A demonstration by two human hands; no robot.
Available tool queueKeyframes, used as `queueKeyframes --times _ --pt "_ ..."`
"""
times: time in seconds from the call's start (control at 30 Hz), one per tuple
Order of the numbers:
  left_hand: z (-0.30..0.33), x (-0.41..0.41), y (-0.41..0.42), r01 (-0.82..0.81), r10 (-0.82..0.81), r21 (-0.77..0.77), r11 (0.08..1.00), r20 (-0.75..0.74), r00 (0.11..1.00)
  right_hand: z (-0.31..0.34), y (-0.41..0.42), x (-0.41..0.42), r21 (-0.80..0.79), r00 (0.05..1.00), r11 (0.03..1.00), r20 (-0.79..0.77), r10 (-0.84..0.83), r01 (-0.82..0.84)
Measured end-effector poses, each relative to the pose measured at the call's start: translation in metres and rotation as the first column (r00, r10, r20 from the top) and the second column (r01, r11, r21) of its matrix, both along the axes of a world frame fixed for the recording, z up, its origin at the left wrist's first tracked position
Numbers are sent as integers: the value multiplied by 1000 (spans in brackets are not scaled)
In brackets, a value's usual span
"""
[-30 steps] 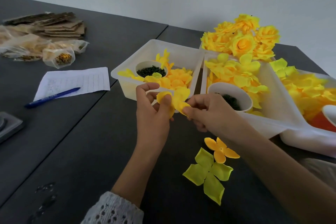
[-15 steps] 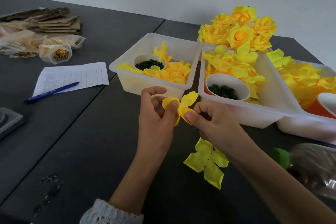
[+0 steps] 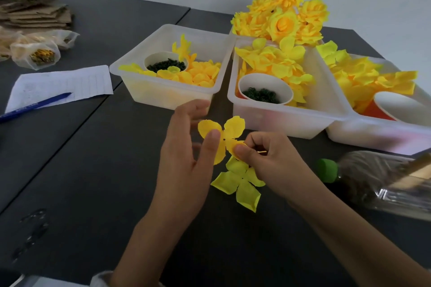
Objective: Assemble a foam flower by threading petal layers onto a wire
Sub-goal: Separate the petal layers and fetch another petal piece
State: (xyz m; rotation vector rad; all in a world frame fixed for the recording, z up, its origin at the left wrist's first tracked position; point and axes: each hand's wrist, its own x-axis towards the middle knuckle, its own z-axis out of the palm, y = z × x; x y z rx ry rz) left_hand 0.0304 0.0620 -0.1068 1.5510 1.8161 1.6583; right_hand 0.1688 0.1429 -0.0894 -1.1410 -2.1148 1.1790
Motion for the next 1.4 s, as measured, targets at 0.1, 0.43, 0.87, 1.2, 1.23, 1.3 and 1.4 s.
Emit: queueKeyframes --times 0.1,0.43,0.87,1.2,1.23,1.3,1.4 --pt "0 7 -1 -46 8 -70 997 -462 887 -1 -2 8 51 1000 999 20 4 -5" --pt "-4 29 10 140 -218 -310 940 -233 948 -12 -2 36 83 990 996 142 12 -24" --pt "3 62 12 147 -148 15 989 117 982 -1 -19 60 -321 822 917 -569 13 -237" --pt "16 84 3 145 -146 19 989 100 984 1 -49 66 -91 796 986 -583 -164 137" --pt "17 84 2 153 -153 9 988 88 984 1 -49 67 -68 803 986 -573 -165 154" --pt "20 84 -1 178 -177 -8 984 58 983 0 -49 68 -15 819 983 -551 -159 181" --pt "23 83 -4 214 -213 -23 976 54 976 1 -50 71 78 836 975 -532 -136 208"
